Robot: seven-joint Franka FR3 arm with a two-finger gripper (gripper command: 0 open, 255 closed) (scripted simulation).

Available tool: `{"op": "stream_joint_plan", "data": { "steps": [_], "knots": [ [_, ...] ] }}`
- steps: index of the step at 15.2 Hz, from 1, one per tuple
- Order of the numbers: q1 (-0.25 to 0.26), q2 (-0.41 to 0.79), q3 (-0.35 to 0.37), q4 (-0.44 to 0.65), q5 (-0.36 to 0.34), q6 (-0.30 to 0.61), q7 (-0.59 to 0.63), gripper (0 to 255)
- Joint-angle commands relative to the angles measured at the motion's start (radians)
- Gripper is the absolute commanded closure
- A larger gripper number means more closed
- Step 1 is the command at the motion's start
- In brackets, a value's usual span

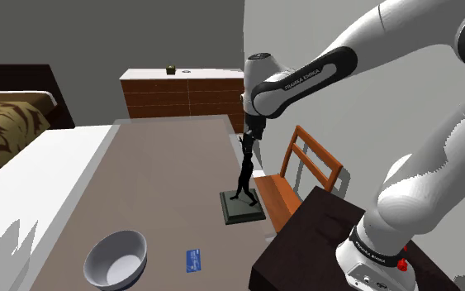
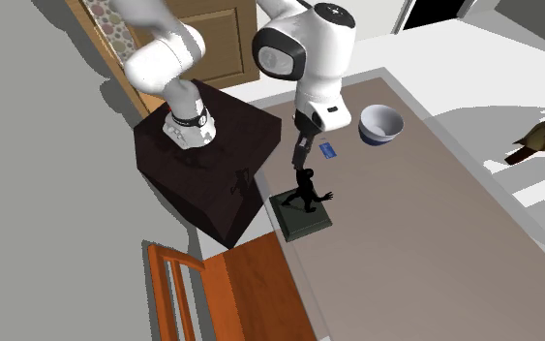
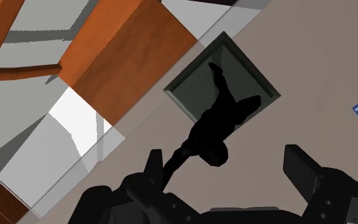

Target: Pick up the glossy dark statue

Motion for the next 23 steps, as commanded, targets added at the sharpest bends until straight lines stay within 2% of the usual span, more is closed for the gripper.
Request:
{"op": "stream_joint_plan", "data": {
  "steps": [1, 2, 10, 12, 13, 23],
  "knots": [
    [-0.007, 0.078, 0.003, 0.023, -0.032, 0.066, 0.02, 0],
    [-0.01, 0.116, 0.004, 0.038, -0.049, 0.094, 0.03, 0],
    [-0.014, 0.194, 0.001, 0.009, -0.086, 0.2, 0.067, 0],
    [-0.014, 0.194, 0.001, 0.009, -0.085, 0.2, 0.067, 0],
    [-0.013, 0.194, 0.001, 0.01, -0.085, 0.198, 0.067, 255],
    [-0.013, 0.184, 0.001, 0.012, -0.08, 0.186, 0.062, 255]
  ]
}}
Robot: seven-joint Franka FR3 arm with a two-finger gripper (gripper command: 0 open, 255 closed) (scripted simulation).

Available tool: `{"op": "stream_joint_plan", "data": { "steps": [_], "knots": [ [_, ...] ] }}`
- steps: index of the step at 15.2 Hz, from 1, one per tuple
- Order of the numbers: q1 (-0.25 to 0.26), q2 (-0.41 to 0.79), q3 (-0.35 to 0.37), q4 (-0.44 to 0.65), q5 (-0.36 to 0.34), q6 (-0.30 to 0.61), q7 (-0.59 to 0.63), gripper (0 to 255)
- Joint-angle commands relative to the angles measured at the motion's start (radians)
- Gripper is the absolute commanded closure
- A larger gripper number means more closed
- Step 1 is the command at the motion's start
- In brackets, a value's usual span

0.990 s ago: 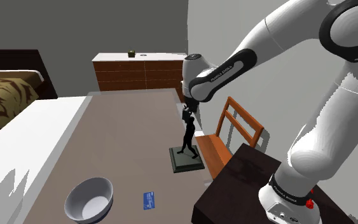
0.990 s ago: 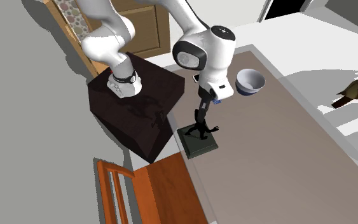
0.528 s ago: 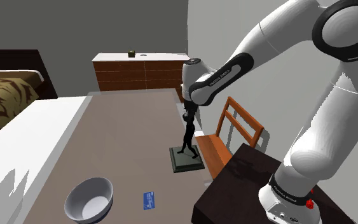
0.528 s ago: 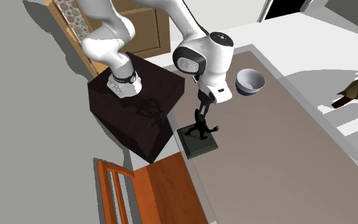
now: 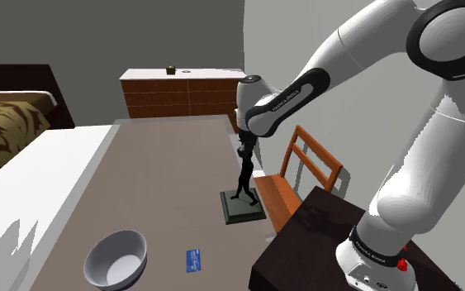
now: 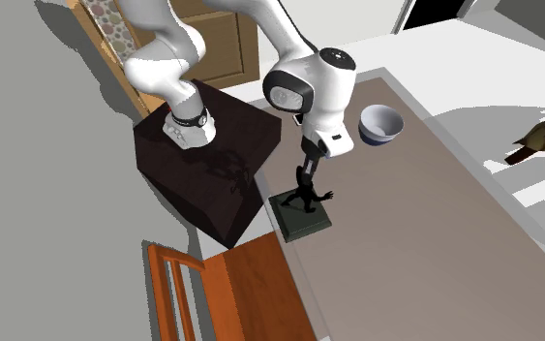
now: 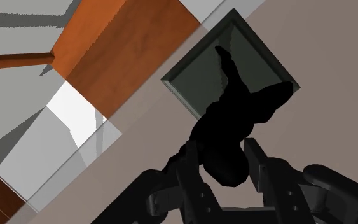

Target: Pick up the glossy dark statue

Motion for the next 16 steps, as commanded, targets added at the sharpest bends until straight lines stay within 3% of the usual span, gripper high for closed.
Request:
{"op": "stream_joint_plan", "data": {
  "steps": [1, 16],
  "knots": [
    [0.0, -0.014, 0.0, 0.005, 0.007, -0.019, -0.008, 255],
    [0.007, -0.127, 0.002, 0.075, 0.055, -0.197, -0.061, 255]
  ]
}}
